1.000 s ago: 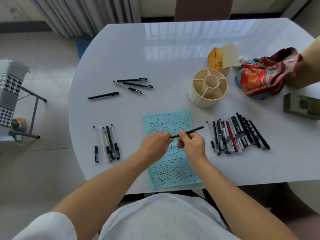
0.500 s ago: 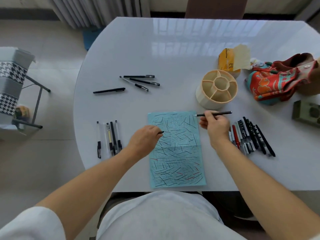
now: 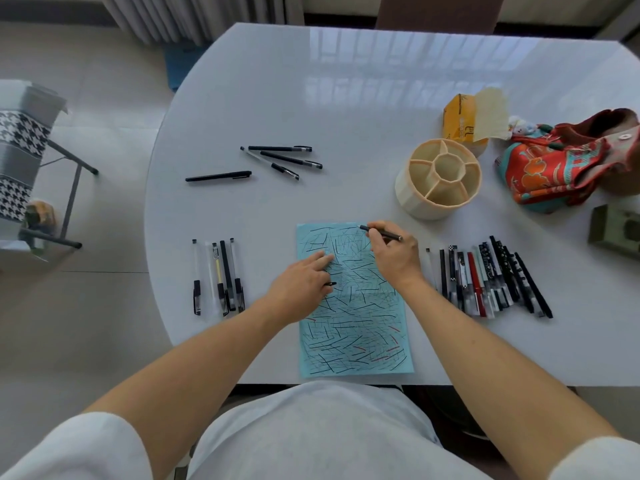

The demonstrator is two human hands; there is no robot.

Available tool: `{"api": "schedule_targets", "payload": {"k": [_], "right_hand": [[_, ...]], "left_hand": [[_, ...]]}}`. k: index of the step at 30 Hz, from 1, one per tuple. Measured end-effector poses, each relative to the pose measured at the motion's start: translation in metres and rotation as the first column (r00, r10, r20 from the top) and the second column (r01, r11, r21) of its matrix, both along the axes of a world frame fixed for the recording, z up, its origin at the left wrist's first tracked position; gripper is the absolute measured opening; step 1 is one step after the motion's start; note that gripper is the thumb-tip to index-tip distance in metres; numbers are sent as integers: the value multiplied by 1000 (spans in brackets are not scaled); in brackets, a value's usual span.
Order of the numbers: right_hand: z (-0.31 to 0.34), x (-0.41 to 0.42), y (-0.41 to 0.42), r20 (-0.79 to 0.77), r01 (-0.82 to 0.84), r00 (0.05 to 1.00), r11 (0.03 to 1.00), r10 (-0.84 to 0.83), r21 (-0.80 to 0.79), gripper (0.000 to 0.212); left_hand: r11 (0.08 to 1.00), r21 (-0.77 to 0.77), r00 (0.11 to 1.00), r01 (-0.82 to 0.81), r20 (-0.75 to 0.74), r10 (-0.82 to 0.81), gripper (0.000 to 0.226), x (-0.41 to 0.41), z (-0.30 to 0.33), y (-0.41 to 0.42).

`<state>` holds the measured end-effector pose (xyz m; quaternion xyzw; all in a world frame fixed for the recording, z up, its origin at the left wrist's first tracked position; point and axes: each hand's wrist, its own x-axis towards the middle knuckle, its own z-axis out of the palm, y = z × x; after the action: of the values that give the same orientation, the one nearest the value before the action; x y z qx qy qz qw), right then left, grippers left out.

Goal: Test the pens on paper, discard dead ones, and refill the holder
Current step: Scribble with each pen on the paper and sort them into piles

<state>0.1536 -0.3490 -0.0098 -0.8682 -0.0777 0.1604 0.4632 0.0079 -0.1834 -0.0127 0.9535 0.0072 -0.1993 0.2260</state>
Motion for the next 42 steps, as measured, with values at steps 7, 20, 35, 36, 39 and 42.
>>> {"api": "schedule_targets", "payload": {"k": [7, 20, 35, 36, 39, 42], "right_hand": [[3, 12, -13, 43, 110, 993, 994, -109, -19, 12], [34, -42, -41, -443, 183, 894, 853, 62, 488, 13], [23, -69, -40, -440, 132, 894, 888, 86, 441, 22], [22, -70, -41, -437, 134, 896, 891, 79, 434, 21], [20, -68, -41, -424, 101, 903, 921, 74, 376, 25], [20, -60, -46, -422, 19, 902, 971, 86, 239, 34]], "left_hand": [[1000, -13, 999, -26, -29, 26, 34, 4, 1, 0], [971, -158, 962, -179, 178, 206, 27, 0, 9, -5], [982, -141, 983, -127, 113, 144, 22, 12, 42, -38], [980, -148, 983, -131, 108, 148, 22, 11, 42, -40], [966, -205, 978, -160, 100, 183, 24, 7, 40, -48], [949, -278, 980, -149, 87, 180, 22, 7, 39, -55]]}}
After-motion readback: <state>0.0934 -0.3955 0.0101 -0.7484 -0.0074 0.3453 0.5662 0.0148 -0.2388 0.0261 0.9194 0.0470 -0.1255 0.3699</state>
